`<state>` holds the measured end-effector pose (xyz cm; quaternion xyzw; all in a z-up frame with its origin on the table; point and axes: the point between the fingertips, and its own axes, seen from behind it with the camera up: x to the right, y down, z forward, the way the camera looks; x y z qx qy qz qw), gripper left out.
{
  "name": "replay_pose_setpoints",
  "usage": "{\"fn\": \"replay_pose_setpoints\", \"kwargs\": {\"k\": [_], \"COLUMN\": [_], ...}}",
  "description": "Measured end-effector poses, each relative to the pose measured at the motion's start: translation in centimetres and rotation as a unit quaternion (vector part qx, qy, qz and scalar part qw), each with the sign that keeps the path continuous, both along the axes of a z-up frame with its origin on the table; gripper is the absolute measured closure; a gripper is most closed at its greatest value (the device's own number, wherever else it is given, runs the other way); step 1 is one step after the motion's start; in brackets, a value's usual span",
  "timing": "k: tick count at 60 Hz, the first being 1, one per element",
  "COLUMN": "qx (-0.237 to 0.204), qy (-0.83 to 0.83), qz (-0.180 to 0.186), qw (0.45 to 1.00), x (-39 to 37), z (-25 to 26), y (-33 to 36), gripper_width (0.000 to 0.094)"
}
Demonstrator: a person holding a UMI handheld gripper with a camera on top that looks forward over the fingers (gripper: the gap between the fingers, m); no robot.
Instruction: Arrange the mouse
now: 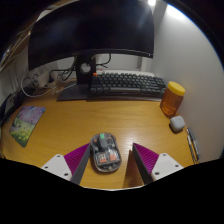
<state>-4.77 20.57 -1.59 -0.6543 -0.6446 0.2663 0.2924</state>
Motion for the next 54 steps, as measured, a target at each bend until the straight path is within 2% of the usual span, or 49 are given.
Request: {"fn": "replay_pose_setpoints", "kwargs": {"k": [9,16,21,23,37,41,54], "qx": [0.0,-0.005,-0.003,-0.001,0.003,0.011,0.001], "qy": [-0.001,0.0,0.0,-0.002,-0.027,-0.032,0.031], "qz": [-0.009,-0.007,0.0,0.004,-0.014,-0.026,-0.007], "qw": [1.0,1.0,1.0,1.0,1.0,0.999,0.999], "x": [-1.1,-1.3,-1.5,-1.5,-1.4,-1.4,-4.2], "z": [0.0,-0.1,-0.1,-0.2,-0.1,0.6,10.5], "y": [0.6,0.4,0.0,-0.3,-0.2,0.2,-5.0], "gripper_width": [0.0073,0.0155,0.0339,0.0444,0.057,0.0576,0.0584]}}
